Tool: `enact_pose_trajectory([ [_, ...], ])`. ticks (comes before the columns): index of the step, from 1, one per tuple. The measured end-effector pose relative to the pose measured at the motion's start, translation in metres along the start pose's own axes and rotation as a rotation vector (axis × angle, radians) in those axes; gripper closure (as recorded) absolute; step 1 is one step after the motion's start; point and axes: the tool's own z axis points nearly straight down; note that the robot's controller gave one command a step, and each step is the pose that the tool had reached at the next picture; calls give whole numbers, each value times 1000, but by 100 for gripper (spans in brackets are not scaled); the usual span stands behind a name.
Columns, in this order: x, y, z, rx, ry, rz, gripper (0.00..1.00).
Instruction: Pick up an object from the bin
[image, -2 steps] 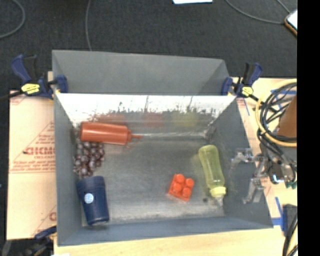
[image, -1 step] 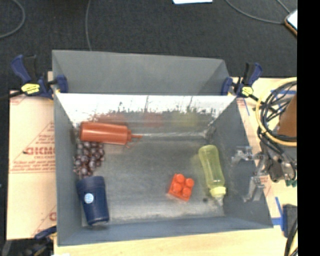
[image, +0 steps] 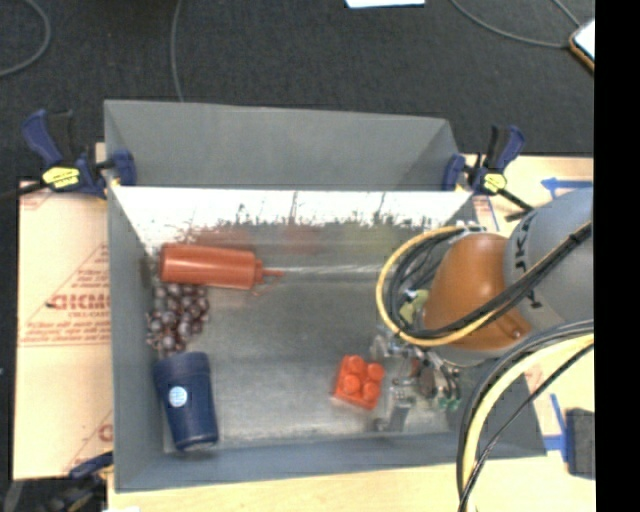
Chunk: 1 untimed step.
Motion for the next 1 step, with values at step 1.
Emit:
enact_pose_trajectory([
  [1, 16, 29, -88, 5, -10, -142, 0],
])
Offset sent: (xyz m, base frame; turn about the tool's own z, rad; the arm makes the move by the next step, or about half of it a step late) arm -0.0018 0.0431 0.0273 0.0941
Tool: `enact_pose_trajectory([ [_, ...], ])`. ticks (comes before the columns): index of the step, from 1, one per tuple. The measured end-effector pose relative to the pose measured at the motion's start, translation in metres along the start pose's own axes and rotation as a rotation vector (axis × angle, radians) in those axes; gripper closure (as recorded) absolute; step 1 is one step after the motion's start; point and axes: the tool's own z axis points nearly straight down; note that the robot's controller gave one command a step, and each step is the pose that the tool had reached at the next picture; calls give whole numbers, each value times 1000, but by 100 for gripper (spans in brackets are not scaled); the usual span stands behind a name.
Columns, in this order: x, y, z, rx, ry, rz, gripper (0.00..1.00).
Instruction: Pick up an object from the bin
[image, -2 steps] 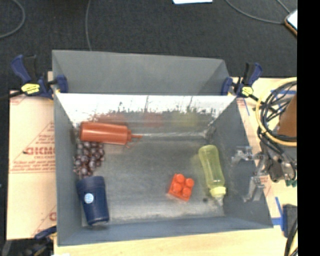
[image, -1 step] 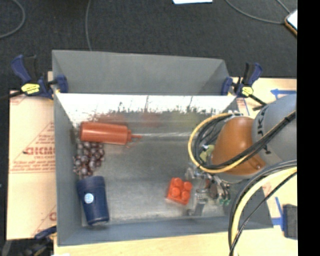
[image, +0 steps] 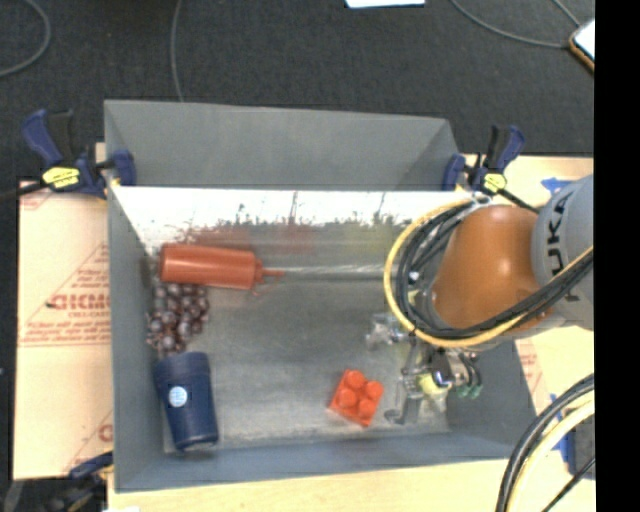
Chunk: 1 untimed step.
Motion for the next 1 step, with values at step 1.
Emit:
enact_pose_trajectory([
  [1, -13, 12, 61, -5, 27, 232, 0],
])
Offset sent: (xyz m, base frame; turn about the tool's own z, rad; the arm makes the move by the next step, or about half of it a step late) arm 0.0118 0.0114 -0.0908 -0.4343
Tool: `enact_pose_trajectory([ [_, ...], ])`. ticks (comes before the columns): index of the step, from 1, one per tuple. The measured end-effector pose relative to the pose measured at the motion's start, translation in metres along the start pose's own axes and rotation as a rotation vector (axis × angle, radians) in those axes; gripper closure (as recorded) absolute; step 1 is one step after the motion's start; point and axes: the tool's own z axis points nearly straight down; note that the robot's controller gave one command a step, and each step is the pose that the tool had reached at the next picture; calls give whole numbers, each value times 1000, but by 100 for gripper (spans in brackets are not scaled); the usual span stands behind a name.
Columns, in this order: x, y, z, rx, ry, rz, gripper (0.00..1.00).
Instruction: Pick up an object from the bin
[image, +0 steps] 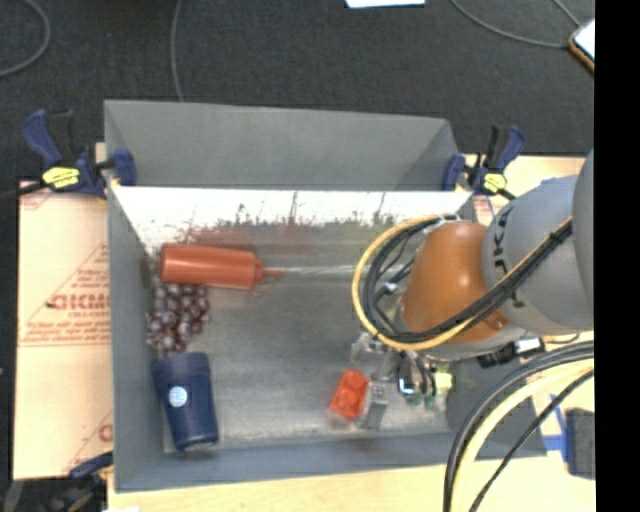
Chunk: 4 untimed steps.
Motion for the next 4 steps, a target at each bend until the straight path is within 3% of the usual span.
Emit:
enact_pose_trajectory([
  [1, 0, -1, 29, 10, -22, -662, 0],
  [2, -7, 5, 27, 2, -7, -320, 100],
  [4, -6, 5, 20, 2, -9, -321, 100],
])
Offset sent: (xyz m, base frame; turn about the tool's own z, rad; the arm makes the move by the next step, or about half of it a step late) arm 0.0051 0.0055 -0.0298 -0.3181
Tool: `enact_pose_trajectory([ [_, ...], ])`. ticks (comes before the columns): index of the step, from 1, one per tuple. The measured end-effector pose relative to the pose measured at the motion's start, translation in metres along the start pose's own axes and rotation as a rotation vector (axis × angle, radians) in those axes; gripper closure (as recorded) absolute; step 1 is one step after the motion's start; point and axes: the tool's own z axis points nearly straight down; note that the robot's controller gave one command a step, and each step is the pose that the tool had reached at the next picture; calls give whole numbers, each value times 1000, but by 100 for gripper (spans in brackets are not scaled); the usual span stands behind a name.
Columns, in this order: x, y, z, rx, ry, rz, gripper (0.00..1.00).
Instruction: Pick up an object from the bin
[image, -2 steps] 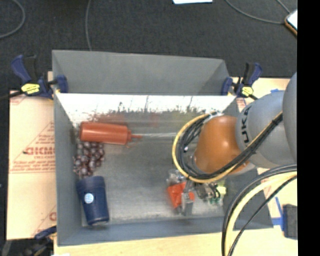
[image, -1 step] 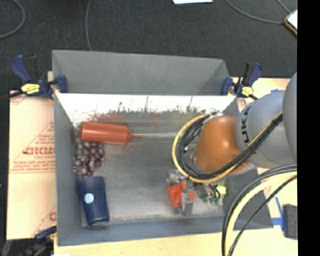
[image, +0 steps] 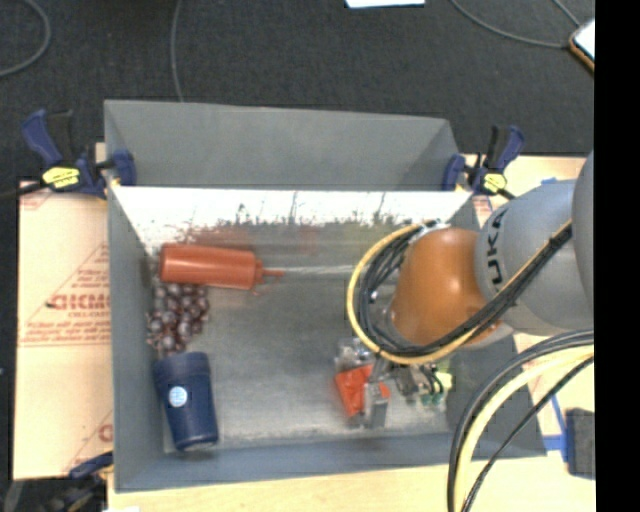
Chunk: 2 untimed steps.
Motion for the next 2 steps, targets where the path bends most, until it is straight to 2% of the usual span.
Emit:
enact_pose_trajectory([
  [2, 1, -1, -52, 0, 2, -2, 100],
])
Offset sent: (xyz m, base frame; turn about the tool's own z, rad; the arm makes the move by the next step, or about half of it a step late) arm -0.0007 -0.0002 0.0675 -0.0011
